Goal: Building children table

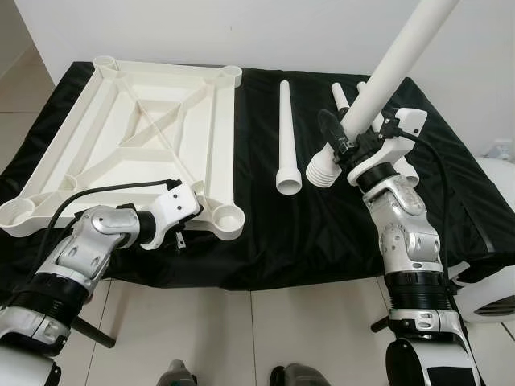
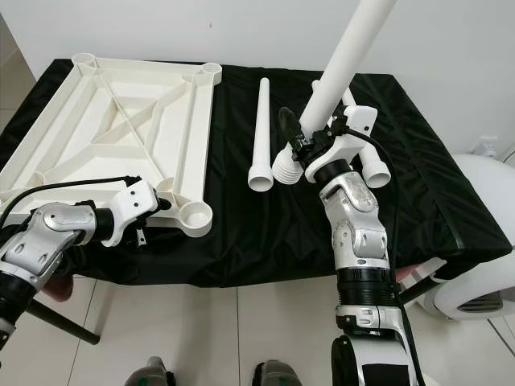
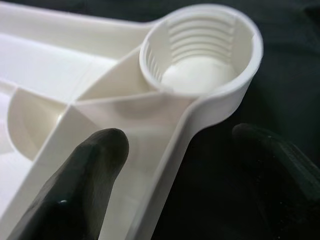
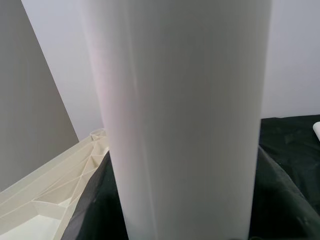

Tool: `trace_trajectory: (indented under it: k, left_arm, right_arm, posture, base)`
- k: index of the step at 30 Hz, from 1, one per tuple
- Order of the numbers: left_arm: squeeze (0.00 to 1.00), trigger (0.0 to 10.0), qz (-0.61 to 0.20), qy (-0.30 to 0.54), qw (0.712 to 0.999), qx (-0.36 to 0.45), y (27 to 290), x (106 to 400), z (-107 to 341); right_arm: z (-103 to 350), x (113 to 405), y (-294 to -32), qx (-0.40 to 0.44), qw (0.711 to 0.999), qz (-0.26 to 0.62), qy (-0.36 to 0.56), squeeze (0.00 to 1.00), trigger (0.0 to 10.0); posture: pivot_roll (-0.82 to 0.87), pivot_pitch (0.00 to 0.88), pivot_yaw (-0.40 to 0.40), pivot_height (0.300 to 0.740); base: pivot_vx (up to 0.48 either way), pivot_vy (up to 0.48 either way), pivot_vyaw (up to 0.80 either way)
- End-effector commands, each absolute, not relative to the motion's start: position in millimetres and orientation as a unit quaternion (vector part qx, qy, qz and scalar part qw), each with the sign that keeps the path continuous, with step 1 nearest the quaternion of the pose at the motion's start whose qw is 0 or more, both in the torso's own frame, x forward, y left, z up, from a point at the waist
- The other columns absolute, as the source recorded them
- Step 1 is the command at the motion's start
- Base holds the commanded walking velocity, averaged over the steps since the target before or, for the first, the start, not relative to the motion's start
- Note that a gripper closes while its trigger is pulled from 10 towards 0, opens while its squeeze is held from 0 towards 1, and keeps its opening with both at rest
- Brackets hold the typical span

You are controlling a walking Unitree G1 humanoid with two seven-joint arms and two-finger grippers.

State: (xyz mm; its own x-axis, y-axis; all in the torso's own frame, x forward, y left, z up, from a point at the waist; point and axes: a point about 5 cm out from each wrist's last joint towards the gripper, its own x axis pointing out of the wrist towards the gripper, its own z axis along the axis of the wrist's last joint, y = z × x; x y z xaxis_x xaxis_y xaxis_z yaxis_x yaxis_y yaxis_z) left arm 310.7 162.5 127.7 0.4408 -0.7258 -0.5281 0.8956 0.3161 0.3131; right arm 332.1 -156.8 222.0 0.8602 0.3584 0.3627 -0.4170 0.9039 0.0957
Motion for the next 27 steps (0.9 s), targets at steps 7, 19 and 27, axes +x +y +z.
trace_trajectory:
  k: [7, 19, 27]
  left_arm:
    - [0.0, 0.0, -0.496, 0.131, 0.807, 0.293, 157, 316, 129]
    - [0.0, 10.0, -0.545, 0.091, 0.789, 0.269, 121, 313, 136]
    - [0.0, 10.0, -0.557, 0.076, 0.785, 0.26, 99, 316, 138]
  right_arm:
    - [225, 328, -158, 0.076, 0.959, 0.205, -0.182, 0.0, 10.0]
    - [224, 326, -158, 0.071, 0.959, 0.206, -0.181, 0.0, 10.0]
    - [224, 325, -159, 0.068, 0.959, 0.204, -0.183, 0.0, 10.0]
  posture:
    - [-0.04, 0.0, -0.008, 0.74]
    - [-0.05, 0.0, 0.0, 0.74]
    - [-0.06, 0.0, 0.009, 0.74]
  base:
    - [0.0, 0.0, 0.0]
    - [0.0, 0.0, 0.0]
    - [0.0, 0.0, 0.0]
